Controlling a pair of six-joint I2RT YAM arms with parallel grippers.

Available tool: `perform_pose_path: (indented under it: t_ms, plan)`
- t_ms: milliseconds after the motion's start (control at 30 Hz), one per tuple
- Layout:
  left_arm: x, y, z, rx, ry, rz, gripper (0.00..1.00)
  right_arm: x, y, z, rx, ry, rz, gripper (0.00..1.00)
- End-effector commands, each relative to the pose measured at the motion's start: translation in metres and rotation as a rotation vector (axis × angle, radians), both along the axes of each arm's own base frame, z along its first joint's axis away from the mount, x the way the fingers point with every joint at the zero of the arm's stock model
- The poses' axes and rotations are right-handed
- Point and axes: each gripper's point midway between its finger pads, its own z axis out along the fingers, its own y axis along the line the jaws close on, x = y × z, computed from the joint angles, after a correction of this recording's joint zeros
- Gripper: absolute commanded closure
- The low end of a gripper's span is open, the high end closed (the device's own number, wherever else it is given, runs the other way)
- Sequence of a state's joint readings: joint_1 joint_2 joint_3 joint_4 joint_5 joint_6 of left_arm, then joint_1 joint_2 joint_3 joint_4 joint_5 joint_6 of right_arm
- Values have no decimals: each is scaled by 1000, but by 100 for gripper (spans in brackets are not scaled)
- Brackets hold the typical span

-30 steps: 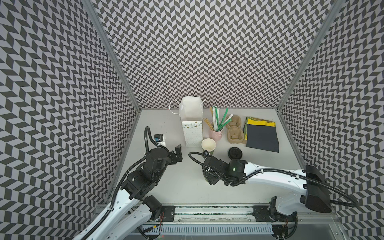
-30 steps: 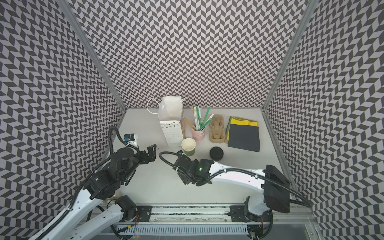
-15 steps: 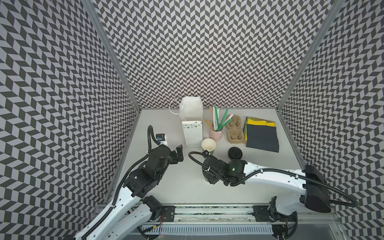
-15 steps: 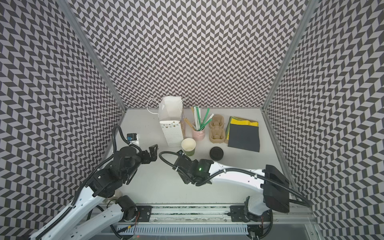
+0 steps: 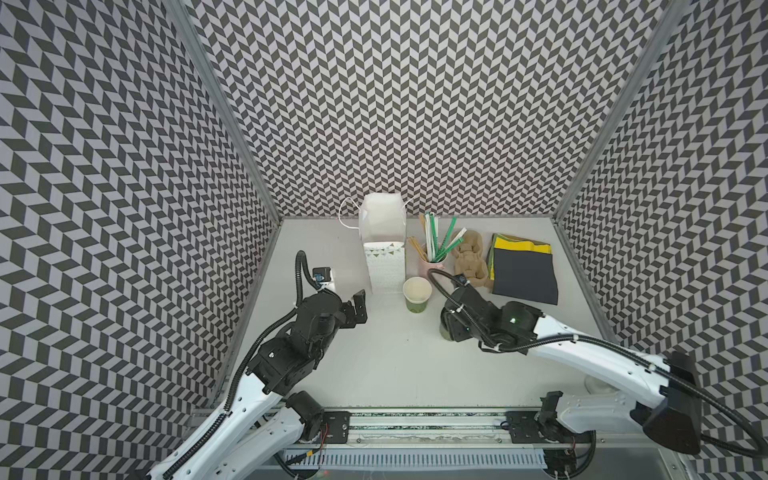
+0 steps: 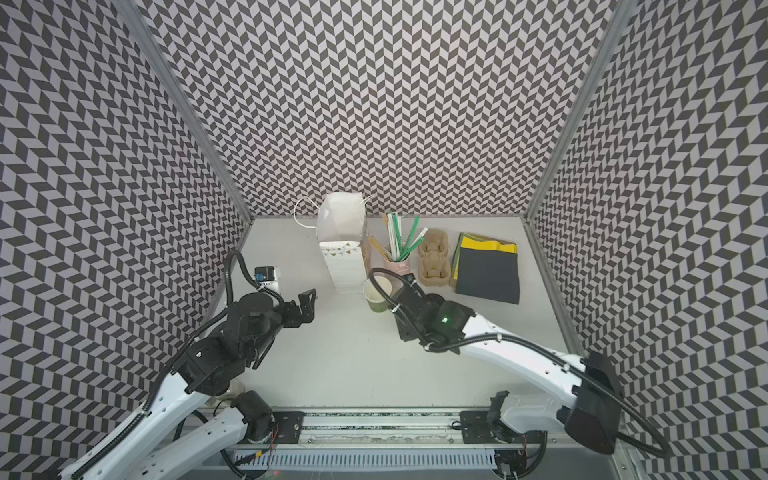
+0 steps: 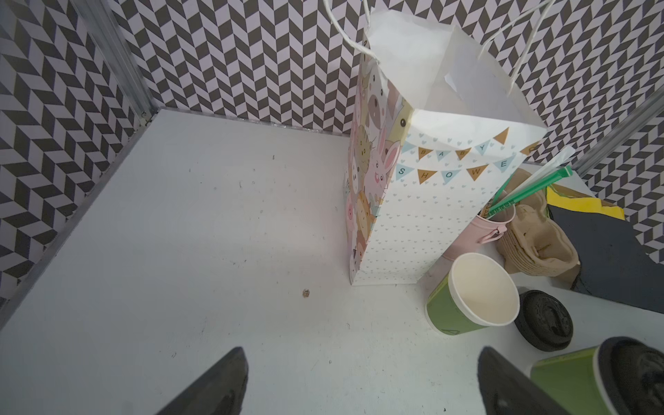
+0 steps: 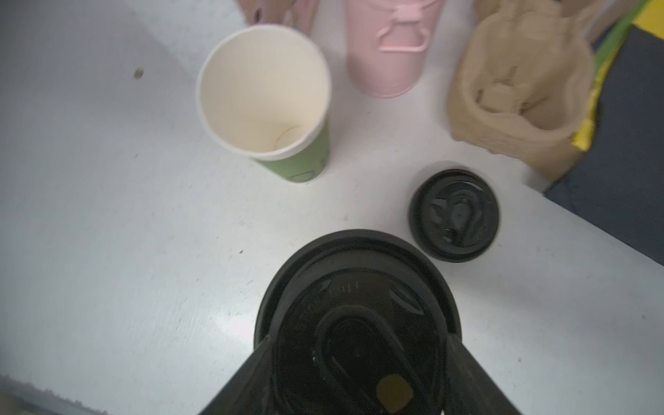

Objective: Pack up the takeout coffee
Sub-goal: 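Lift the lidded green cup with the right gripper and carry it farther away, then lower the lidded cup beside the pulp carrier with the right gripper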

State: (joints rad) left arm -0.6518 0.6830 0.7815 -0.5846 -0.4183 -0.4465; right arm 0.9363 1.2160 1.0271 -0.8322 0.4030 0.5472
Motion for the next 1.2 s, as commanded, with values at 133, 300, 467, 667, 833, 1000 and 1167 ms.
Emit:
perform_pose_path:
  t_ms: [133, 300, 467, 667, 833, 1000, 1167]
  plan:
    - [2, -5, -2, -2, -2, -22, 0, 18, -82, 11, -13, -60, -253, 44]
    - [1, -7, -2, -2, 0, -31, 0, 32, -119, 13, 28, -57, -365, 45]
    - [-1, -8, -1, -1, -5, -36, 0, 46, -157, 4, 47, -31, -480, 45]
    - [-3, -11, -1, 4, -7, -47, 0, 54, -183, -2, 27, -22, -583, 45]
    - [-6, -15, -2, 10, -5, -61, 0, 58, -193, -11, 0, 6, -626, 44]
    - [-7, -16, -2, 11, -6, -65, 0, 60, -194, -19, -10, 26, -629, 44]
    - [-8, -15, 0, 5, -13, -68, 0, 60, -194, -23, -18, 36, -635, 39]
